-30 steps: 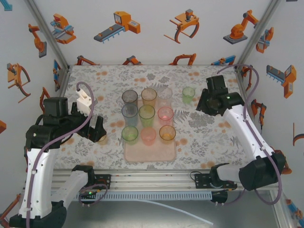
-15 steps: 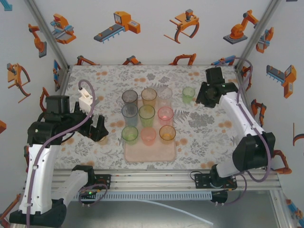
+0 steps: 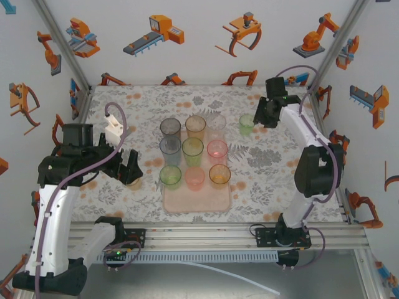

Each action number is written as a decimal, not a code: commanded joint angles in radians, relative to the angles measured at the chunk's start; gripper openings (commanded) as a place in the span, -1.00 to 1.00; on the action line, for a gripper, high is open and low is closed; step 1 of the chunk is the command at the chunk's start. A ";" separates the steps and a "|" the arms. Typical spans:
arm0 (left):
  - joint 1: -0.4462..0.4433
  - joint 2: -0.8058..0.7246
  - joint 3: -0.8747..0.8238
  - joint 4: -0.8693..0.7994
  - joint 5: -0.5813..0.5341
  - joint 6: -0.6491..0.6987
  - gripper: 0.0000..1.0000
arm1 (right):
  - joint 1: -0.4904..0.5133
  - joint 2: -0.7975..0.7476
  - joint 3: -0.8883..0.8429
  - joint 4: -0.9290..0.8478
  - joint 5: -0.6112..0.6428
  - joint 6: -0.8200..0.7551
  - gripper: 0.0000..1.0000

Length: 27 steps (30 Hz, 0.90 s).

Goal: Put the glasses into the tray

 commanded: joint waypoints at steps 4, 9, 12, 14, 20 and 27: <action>0.002 0.004 0.029 -0.020 0.025 0.003 0.94 | -0.012 0.050 0.073 0.026 -0.013 -0.043 -0.14; 0.002 0.003 0.022 -0.020 0.030 0.005 0.94 | -0.019 0.097 0.106 0.015 -0.008 -0.049 -0.14; 0.002 0.002 0.023 -0.020 0.031 0.002 0.94 | -0.023 0.117 0.118 0.016 -0.007 -0.051 -0.15; 0.002 0.002 0.023 -0.020 0.030 0.001 0.94 | -0.024 0.129 0.123 0.018 -0.007 -0.052 -0.15; 0.004 0.008 0.023 -0.021 0.034 0.001 0.94 | -0.030 0.169 0.155 0.019 -0.016 -0.058 -0.16; 0.007 0.014 0.022 -0.019 0.032 0.001 0.94 | -0.030 0.224 0.196 0.017 -0.030 -0.058 -0.18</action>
